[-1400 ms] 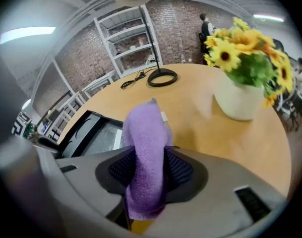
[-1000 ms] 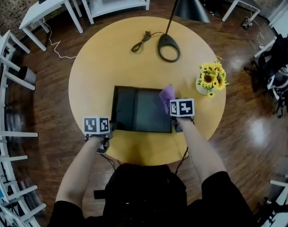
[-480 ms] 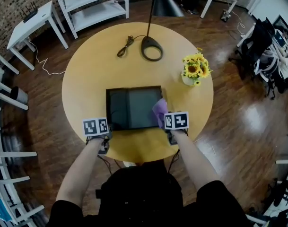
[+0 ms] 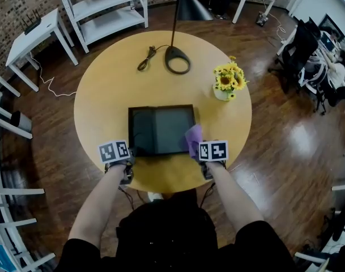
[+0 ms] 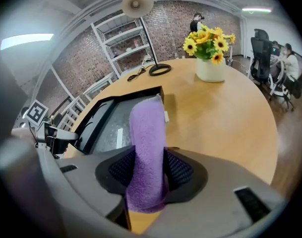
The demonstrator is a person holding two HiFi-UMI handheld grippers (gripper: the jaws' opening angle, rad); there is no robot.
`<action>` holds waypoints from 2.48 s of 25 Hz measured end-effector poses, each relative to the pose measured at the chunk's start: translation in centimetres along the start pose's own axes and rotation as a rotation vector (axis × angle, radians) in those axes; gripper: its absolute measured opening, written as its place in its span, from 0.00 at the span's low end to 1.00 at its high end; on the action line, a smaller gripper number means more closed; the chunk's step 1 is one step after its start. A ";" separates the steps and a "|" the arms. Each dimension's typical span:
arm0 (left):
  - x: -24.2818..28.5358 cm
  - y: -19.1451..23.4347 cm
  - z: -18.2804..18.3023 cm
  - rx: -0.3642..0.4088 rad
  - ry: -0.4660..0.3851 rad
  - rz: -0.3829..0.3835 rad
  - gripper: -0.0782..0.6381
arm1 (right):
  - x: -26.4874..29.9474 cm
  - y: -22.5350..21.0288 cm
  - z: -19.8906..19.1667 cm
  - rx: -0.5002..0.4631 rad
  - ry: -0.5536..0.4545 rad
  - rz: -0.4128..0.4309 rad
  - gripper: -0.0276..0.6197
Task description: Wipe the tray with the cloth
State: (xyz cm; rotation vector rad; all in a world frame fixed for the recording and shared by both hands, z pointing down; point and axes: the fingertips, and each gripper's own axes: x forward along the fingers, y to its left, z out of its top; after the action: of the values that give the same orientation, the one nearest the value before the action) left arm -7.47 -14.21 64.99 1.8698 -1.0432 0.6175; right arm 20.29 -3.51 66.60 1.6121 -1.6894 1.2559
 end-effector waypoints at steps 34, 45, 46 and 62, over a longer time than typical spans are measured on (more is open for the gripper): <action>-1.3 2.2 -1.6 -0.300 -0.219 0.179 0.31 | 1.4 0.3 7.7 -0.291 0.013 0.180 0.24; -1.8 1.9 -1.6 -0.253 -0.235 0.185 0.31 | 0.3 -0.7 3.9 -0.368 0.050 0.209 0.24; -1.8 1.9 -1.7 -0.255 -0.234 0.182 0.31 | 0.3 -1.2 3.9 -0.389 0.054 0.186 0.24; -1.1 -2.1 -4.7 -0.164 -0.139 0.078 0.30 | 2.6 12.5 10.5 -0.521 -0.003 0.299 0.24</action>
State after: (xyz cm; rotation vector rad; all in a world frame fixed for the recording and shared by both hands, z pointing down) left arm -6.28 -9.16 65.54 1.7549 -1.2248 0.4373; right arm 10.48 -15.31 60.47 1.0827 -2.0971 0.8310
